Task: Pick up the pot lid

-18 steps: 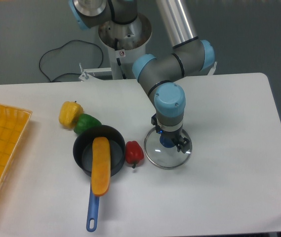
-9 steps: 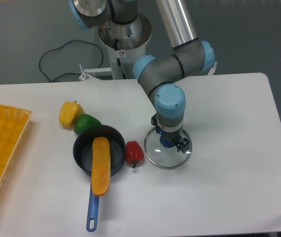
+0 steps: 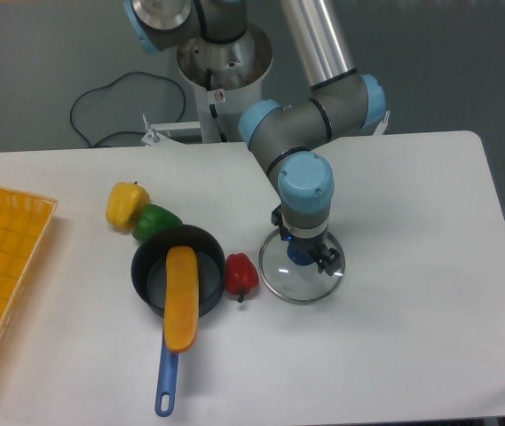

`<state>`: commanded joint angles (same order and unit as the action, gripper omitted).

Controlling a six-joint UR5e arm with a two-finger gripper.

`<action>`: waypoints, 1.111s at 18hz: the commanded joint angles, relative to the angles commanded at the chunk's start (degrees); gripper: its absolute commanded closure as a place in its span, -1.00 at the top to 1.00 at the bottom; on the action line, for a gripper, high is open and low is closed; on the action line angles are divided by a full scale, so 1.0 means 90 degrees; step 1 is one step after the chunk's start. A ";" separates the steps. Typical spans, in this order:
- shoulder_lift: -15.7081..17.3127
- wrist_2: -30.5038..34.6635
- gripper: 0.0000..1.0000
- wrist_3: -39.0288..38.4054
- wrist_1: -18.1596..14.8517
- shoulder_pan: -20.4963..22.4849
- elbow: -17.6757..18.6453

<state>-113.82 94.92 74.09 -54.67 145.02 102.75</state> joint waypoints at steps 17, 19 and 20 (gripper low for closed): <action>-0.0039 0.0000 1.00 -0.0010 0.0000 0.0000 0.0010; -0.0049 0.0000 0.95 -0.0010 0.0000 0.0000 0.0010; -0.0049 0.0000 0.94 -0.0010 0.0000 -0.0010 0.0010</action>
<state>-114.26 94.92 74.00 -54.67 144.93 102.83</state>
